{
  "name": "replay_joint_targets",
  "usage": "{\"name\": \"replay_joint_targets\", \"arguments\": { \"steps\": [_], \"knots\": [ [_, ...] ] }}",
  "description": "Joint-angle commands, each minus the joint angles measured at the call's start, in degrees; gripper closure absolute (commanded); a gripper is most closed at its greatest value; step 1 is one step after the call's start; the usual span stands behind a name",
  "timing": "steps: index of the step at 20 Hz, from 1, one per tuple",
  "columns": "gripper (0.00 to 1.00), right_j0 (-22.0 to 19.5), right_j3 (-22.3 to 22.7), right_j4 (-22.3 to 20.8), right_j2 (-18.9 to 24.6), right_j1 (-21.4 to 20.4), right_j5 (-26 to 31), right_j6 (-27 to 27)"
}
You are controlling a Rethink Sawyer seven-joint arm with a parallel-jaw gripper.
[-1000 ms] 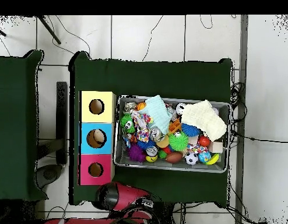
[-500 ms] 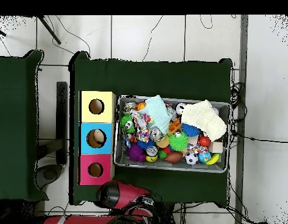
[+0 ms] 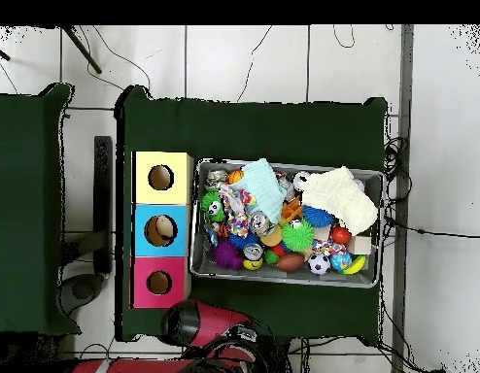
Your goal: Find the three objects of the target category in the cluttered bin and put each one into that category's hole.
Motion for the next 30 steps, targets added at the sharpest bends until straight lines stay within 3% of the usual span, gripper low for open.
{"name": "replay_joint_targets", "arguments": {
  "steps": [1,13,26,30],
  "knots": [
    [0.0,-2.13,-9.26,1.89,3.42,-1.58,0.03,9.93],
    [0.0,-5.17,-4.55,0.95,5.71,-1.52,-6.01,12.95],
    [0.0,-4.74,-3.25,1.69,4.94,-2.92,-5.11,13.78],
    [0.0,-2.76,-2.2,2.37,3.03,-5.27,-4.24,14.45]
  ]
}}
